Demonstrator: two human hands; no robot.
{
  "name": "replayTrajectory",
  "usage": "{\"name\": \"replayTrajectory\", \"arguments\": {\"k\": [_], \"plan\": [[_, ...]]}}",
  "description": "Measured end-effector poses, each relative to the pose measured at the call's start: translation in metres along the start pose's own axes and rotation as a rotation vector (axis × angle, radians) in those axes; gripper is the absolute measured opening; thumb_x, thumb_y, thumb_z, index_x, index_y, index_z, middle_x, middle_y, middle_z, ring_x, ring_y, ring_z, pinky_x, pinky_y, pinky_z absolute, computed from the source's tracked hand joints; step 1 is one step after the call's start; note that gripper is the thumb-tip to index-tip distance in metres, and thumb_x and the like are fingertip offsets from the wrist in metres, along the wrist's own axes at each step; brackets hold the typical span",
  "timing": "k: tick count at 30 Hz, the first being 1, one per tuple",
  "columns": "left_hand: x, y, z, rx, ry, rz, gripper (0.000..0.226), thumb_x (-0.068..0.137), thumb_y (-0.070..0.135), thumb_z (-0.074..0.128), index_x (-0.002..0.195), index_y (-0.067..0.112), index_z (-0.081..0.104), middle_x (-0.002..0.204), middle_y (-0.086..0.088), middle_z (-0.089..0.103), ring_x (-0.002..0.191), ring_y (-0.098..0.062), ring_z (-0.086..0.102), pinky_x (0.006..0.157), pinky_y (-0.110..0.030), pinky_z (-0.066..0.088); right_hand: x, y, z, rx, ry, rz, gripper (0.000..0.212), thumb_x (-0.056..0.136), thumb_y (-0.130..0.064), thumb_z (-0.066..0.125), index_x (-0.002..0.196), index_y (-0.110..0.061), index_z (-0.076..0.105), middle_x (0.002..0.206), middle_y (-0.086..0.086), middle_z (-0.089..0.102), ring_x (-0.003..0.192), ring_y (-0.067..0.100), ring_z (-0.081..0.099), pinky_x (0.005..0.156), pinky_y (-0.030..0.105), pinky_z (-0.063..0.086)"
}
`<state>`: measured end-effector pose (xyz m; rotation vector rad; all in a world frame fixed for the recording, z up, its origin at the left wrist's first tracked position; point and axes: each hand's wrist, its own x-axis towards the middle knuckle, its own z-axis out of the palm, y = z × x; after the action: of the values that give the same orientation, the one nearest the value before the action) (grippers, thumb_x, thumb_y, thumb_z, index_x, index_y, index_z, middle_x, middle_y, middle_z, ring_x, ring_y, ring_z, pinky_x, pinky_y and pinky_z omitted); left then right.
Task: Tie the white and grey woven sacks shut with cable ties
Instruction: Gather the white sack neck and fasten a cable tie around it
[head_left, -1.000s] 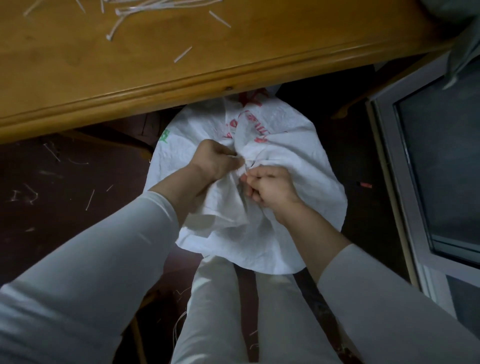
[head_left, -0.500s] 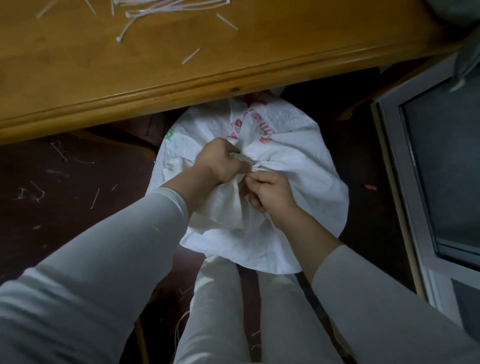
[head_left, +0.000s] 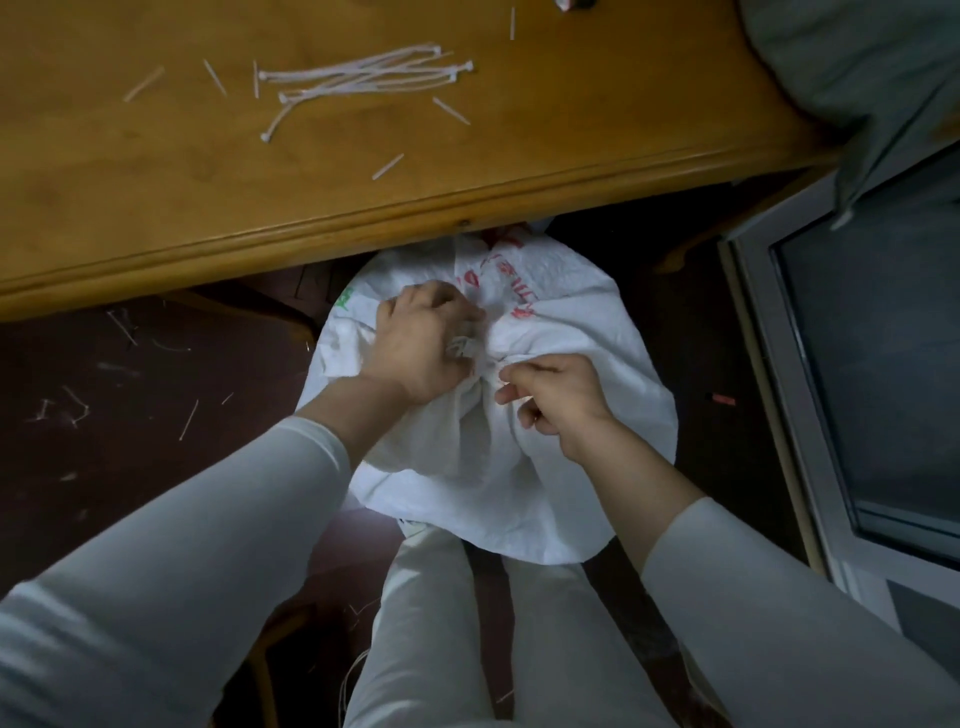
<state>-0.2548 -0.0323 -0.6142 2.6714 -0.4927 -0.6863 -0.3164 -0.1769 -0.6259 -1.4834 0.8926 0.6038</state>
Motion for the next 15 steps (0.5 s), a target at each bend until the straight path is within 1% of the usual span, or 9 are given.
{"name": "replayTrajectory", "arguments": {"k": [2,4,6,8,10,12,13,14,15], "plan": [[-0.006,0.007,-0.005,0.035,0.044,0.153,0.05,0.076,0.02,0.067,0.124,0.029,0.057,0.135,0.003,0.048,0.128,-0.022,0.037,0.1,-0.031,0.02,-0.001,-0.008,-0.003,-0.087,0.024,-0.063,0.015,0.083,-0.008,0.058,0.069,-0.008,0.063,0.059,0.004,0.064,0.027,0.011,0.039,0.034,0.013,0.021],[-0.008,0.018,-0.005,0.072,-0.002,0.199,0.05,0.078,0.02,0.064,0.126,0.032,0.056,0.136,0.006,0.048,0.129,-0.02,0.038,0.101,-0.031,0.019,-0.001,-0.016,-0.004,-0.199,0.046,-0.144,0.022,0.082,-0.01,0.056,0.061,-0.011,0.061,0.059,0.004,0.064,0.029,0.012,0.041,0.032,0.014,0.025],[-0.006,0.029,-0.004,0.13,-0.038,0.161,0.051,0.081,0.027,0.06,0.131,0.035,0.049,0.136,0.008,0.048,0.13,-0.017,0.038,0.104,-0.033,0.019,-0.001,-0.025,-0.006,-0.283,0.066,-0.194,0.025,0.081,-0.013,0.056,0.057,-0.013,0.059,0.061,0.005,0.066,0.033,0.013,0.043,0.033,0.011,0.026],[-0.004,0.034,-0.006,0.16,-0.066,0.098,0.054,0.084,0.031,0.057,0.136,0.033,0.041,0.138,0.005,0.048,0.131,-0.017,0.037,0.106,-0.034,0.02,0.0,-0.038,-0.011,-0.289,0.095,-0.218,0.024,0.081,-0.018,0.057,0.059,-0.011,0.063,0.065,0.01,0.069,0.036,0.014,0.046,0.037,0.016,0.031],[-0.003,0.037,-0.012,0.166,-0.078,0.067,0.058,0.085,0.033,0.056,0.14,0.031,0.036,0.142,0.003,0.045,0.133,-0.018,0.036,0.107,-0.034,0.019,0.002,-0.055,-0.016,-0.287,0.152,-0.282,0.023,0.082,-0.021,0.056,0.066,-0.009,0.067,0.069,0.014,0.07,0.037,0.015,0.049,0.044,0.021,0.036],[-0.001,0.039,-0.023,0.103,-0.016,0.063,0.053,0.085,0.036,0.054,0.137,0.03,0.043,0.139,0.001,0.049,0.129,-0.021,0.042,0.105,-0.034,0.026,0.002,-0.078,-0.021,-0.308,0.224,-0.391,0.019,0.084,-0.02,0.055,0.071,-0.012,0.067,0.071,0.009,0.07,0.039,0.008,0.052,0.049,0.021,0.041],[-0.001,0.041,-0.03,0.051,0.052,0.07,0.049,0.083,0.038,0.05,0.131,0.027,0.052,0.132,-0.003,0.056,0.122,-0.025,0.049,0.101,-0.035,0.034,0.002,-0.092,-0.023,-0.326,0.262,-0.453,0.017,0.085,-0.02,0.055,0.076,-0.015,0.068,0.076,0.006,0.071,0.047,0.007,0.057,0.053,0.02,0.044],[0.0,0.044,-0.039,-0.005,0.139,0.085,0.048,0.08,0.039,0.045,0.122,0.022,0.061,0.12,-0.007,0.063,0.111,-0.03,0.057,0.094,-0.037,0.043,0.001,-0.106,-0.025,-0.356,0.303,-0.517,0.016,0.087,-0.021,0.055,0.083,-0.015,0.069,0.083,0.006,0.071,0.063,0.01,0.063,0.06,0.023,0.047],[0.003,0.046,-0.048,-0.044,0.229,0.103,0.05,0.076,0.04,0.04,0.112,0.018,0.067,0.107,-0.01,0.068,0.1,-0.033,0.061,0.084,-0.038,0.048,0.002,-0.12,-0.027,-0.395,0.345,-0.582,0.019,0.089,-0.022,0.054,0.09,-0.014,0.07,0.092,0.007,0.072,0.079,0.017,0.065,0.068,0.027,0.049]]}}
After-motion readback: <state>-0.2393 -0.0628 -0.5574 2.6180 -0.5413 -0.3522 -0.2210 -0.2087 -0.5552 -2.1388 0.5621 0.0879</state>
